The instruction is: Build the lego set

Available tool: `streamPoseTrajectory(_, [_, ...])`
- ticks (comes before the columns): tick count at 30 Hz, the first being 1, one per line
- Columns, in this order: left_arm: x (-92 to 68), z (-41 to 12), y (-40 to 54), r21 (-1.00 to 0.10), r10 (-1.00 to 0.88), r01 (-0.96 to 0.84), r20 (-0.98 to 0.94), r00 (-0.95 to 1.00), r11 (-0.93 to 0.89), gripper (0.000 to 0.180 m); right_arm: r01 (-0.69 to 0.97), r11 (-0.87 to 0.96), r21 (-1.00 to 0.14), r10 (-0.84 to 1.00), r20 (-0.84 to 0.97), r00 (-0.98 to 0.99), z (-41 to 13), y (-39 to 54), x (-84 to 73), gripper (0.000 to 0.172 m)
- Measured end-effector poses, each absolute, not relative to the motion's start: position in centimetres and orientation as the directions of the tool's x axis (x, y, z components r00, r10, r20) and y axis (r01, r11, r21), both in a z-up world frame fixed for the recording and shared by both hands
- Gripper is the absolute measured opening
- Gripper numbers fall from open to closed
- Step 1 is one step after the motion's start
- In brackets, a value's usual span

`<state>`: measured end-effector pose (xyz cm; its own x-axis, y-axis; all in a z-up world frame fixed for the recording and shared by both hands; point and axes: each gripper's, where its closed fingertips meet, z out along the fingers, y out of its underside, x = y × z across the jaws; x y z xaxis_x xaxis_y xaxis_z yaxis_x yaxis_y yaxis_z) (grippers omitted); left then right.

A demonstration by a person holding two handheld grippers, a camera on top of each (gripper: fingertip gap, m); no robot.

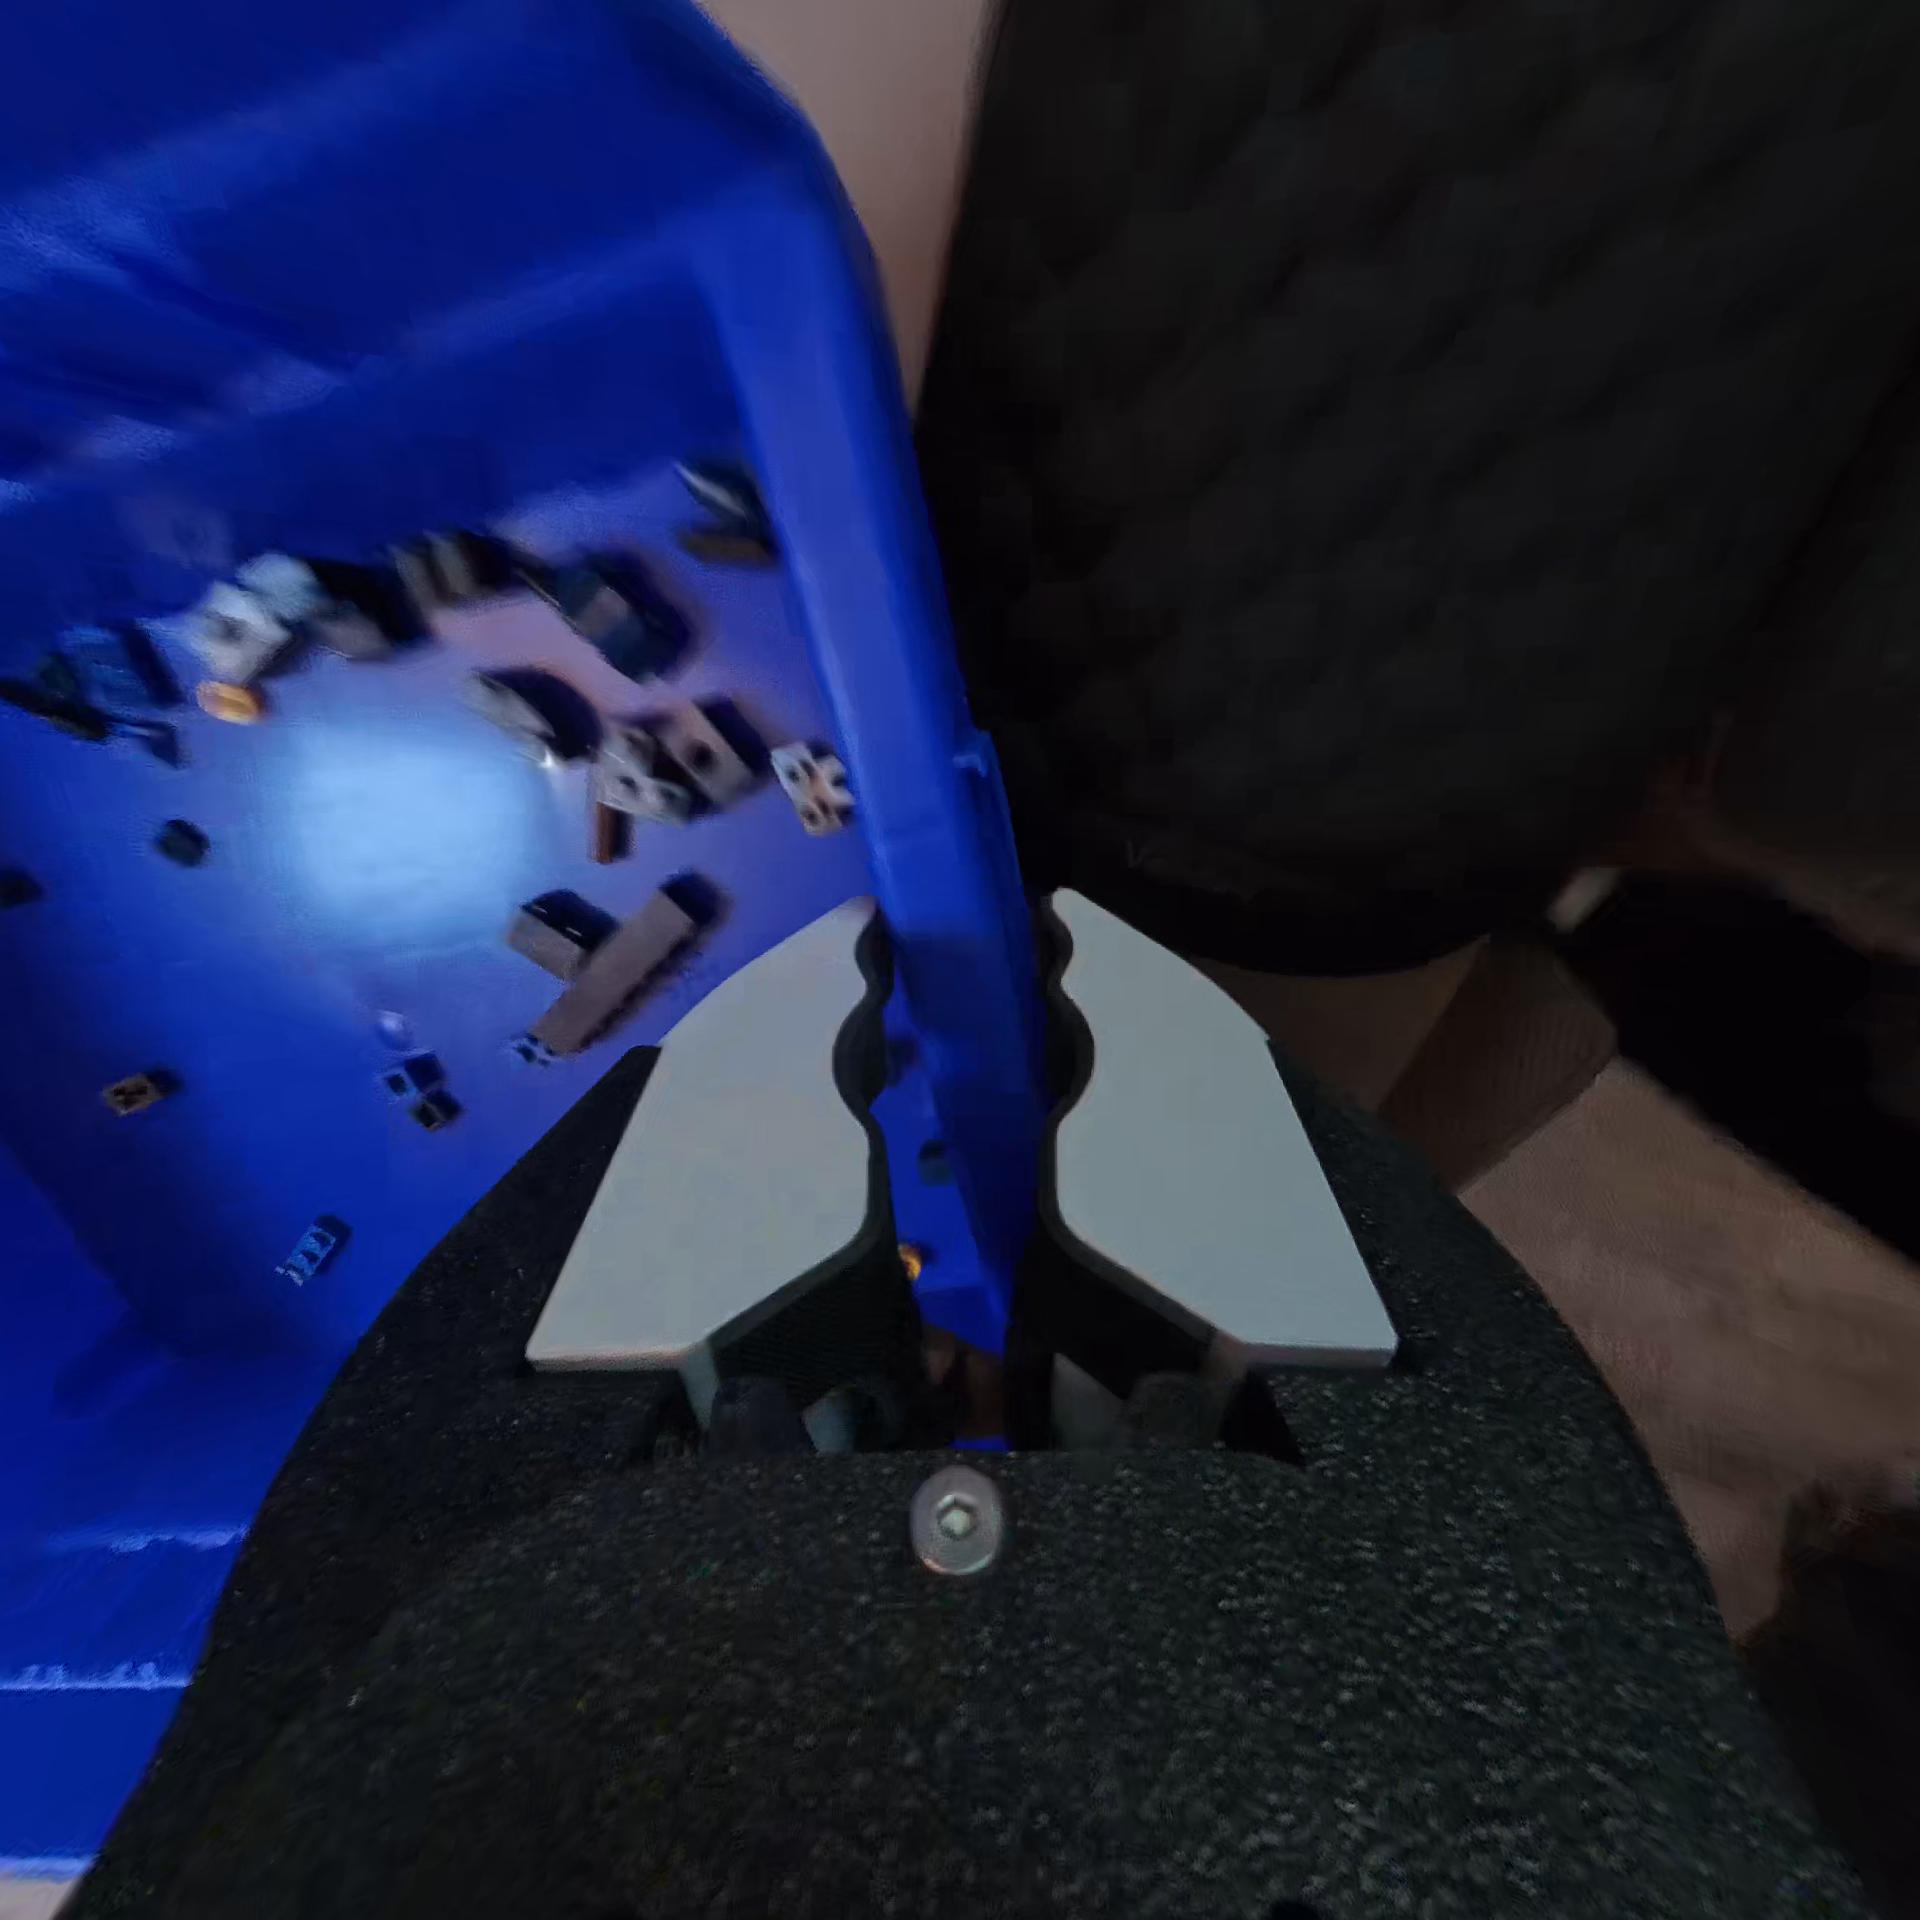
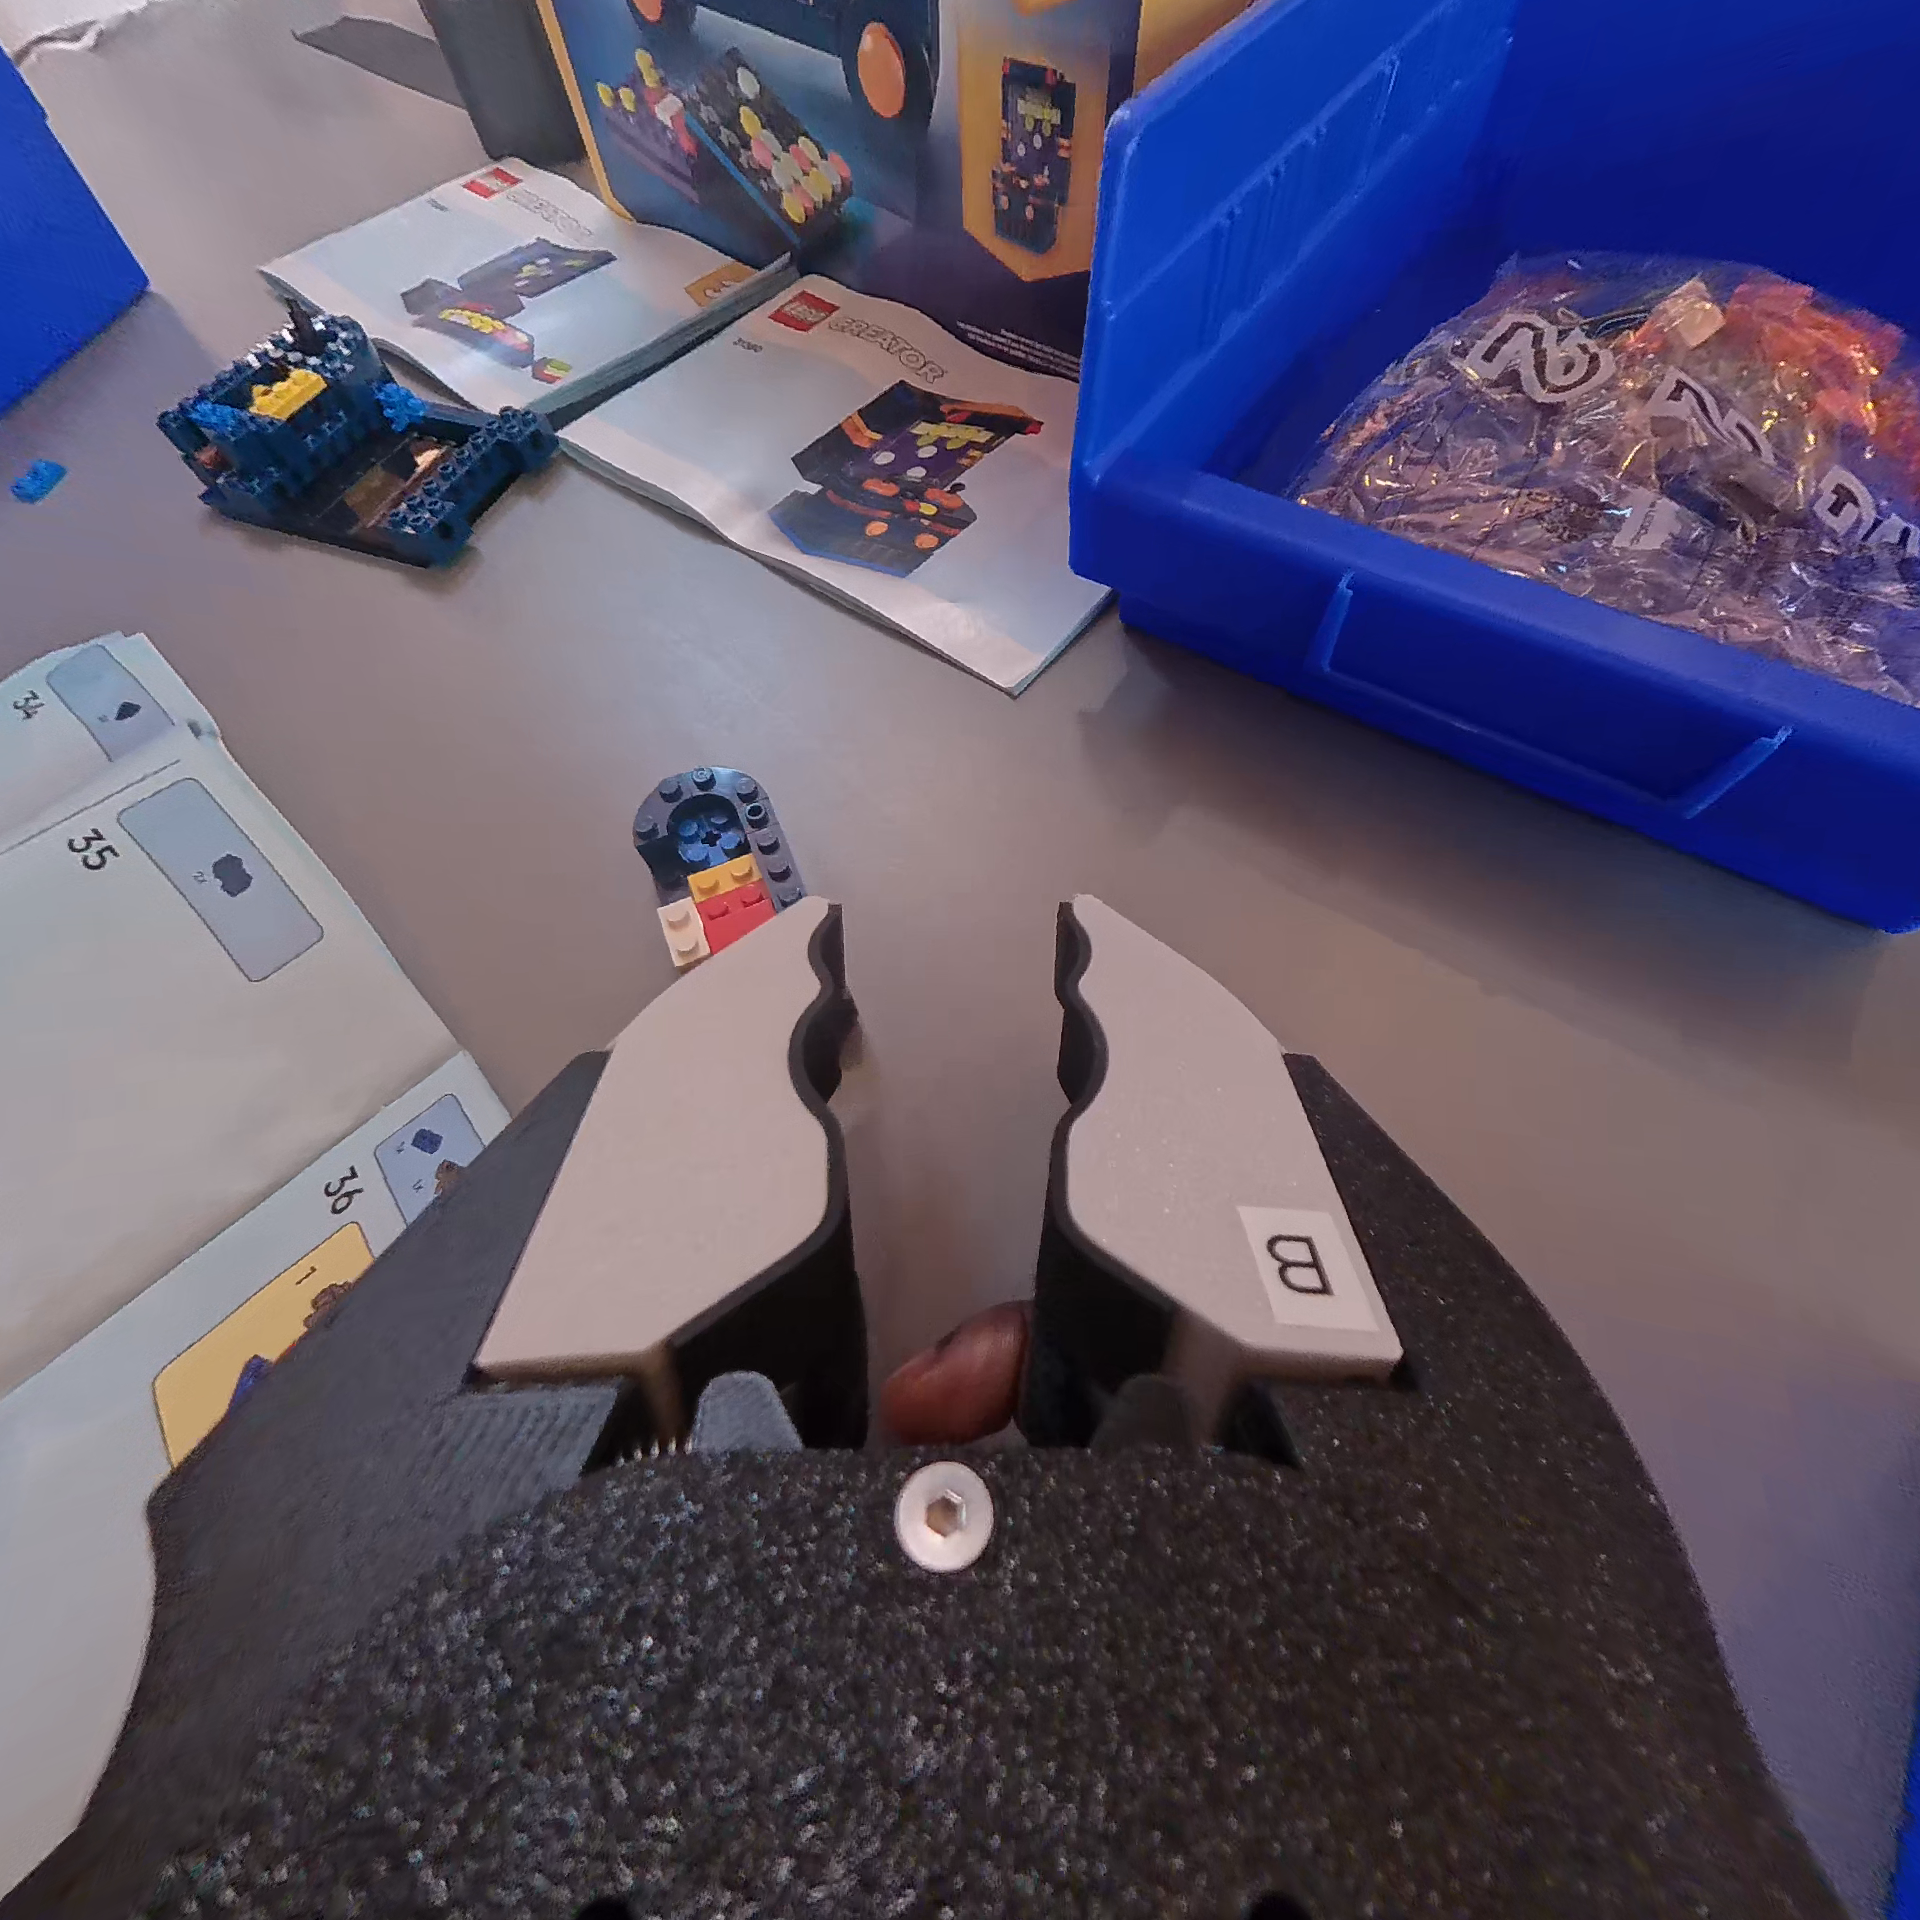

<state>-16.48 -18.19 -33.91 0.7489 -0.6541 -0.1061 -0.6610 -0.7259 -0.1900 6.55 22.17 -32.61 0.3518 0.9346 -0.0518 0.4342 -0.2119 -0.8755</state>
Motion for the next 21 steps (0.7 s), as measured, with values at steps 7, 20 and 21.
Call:
streamPoseTrajectory(7, [-19.9,-20.7,-13.2,-0.828,-0.331,-0.324,-0.179,0.927,-0.459,0.025,0.508,-0.181,-0.842,0.959,-0.037,0.28,-33.5,21.1,6.0,0.039])
streamPoseTrajectory(20, [-17.1,-30.2,-15.1,-0.487,-0.971,-0.857,-0.07,0.228,-0.166,0.019,0.465,-0.195,-0.864,0.963,-0.079,0.256,-32.9,20.9,6.0,0.039])
streamPoseTrajectory(21, [-16.9,-31.0,-15.1,-0.485,-0.985,-0.865,-0.035,0.167,-0.13,0.019,0.453,-0.197,-0.869,0.963,-0.084,0.257,-32.7,20.9,6.1,0.039])
